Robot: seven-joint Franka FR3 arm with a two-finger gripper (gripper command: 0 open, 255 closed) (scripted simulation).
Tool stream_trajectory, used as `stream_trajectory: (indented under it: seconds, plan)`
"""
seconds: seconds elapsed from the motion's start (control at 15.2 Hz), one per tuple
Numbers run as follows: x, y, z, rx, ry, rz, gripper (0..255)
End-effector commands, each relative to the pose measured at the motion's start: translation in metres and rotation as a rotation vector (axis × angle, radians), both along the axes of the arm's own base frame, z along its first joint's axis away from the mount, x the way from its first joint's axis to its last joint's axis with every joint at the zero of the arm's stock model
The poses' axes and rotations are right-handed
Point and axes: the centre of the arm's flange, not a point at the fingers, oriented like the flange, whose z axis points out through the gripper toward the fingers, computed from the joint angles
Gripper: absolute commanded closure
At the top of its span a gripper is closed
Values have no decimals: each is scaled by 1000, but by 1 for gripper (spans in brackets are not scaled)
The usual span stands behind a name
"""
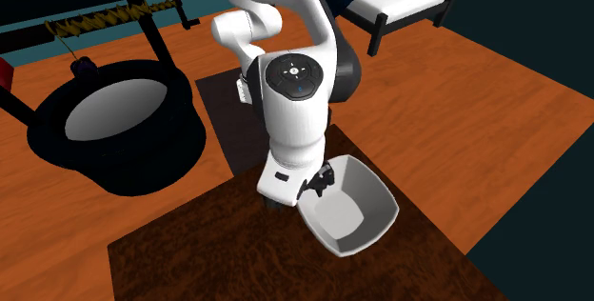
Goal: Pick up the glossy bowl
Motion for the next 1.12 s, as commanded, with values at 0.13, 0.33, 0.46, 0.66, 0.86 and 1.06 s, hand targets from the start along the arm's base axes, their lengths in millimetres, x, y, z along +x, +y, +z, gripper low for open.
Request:
stream_trajectory:
  seconds: [0.13,0.33,0.46,0.66,0.86,1.06]
  plan:
    - [0,0,-18,0,-1,0,0]
    - [1,0,-18,0,-1,0,255]
    - [1,0,-18,0,-1,0,255]
    - [1,0,-18,0,-1,0,255]
    - [0,0,-18,0,-1,0,255]
    - [0,0,-2,0,-1,0,255]
